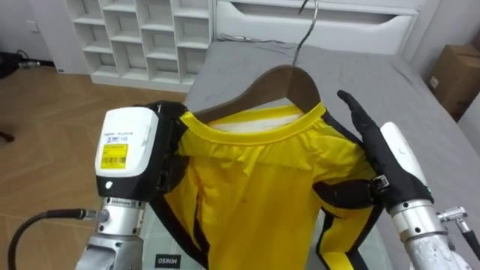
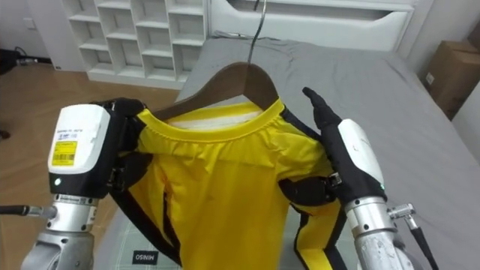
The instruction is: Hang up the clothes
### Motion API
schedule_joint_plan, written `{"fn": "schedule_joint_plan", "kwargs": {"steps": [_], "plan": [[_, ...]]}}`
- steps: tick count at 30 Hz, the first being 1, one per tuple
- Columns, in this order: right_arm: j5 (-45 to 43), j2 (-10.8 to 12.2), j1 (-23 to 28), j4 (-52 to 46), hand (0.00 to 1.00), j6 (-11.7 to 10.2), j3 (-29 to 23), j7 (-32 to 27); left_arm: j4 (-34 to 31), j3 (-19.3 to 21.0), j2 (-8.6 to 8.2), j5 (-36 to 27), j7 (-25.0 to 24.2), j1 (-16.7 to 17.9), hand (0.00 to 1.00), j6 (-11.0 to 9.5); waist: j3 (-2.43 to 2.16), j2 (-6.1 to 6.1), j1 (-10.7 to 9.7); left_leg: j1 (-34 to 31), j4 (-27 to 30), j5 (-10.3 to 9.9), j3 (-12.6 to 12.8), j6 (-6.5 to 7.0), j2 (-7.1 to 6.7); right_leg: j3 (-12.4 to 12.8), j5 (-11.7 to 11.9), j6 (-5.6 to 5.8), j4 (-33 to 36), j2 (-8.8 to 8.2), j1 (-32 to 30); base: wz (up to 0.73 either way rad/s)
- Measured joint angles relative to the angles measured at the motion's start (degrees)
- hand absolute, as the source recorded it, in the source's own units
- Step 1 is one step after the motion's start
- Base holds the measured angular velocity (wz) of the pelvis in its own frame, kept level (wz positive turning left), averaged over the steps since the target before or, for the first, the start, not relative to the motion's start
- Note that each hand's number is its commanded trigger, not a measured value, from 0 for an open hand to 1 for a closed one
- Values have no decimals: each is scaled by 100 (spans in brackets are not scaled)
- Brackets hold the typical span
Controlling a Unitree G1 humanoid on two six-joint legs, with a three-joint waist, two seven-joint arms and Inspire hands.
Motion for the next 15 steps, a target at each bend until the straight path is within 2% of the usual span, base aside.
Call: {"fn": "schedule_joint_plan", "kwargs": {"steps": [5, 11, 13, 15], "plan": [[-3, 0, -63, 176, 0, 0, 2, 127, -115, -4, -8, 316, 22, 0, 100, -18, -6, -2, 4, -24, 11, 0, -19, 0, -3, -36, -13, 7, 0, -13, -1, 3], [-15, 0, -73, 199, 0, 0, 1, 230, -115, -18, 7, 351, 25, 1, 100, -22, -16, 3, 4, -34, 37, 1, -24, 0, -2, -46, -13, 6, 5, -17, 2, 0], [-82, -1, -73, 205, 0, 3, 4, 230, -115, -26, 15, 355, 25, 1, 100, -21, -27, -4, 5, -36, 40, 1, -25, 0, -2, -47, -14, 5, 7, -18, 1, 0], [-161, -1, -73, 217, 0, 15, 9, 230, -115, -68, 37, 363, 34, 1, 100, -18, -56, -8, 5, -36, 41, 1, -26, 0, -2, -47, -15, 3, 9, -17, 2, 0]]}}
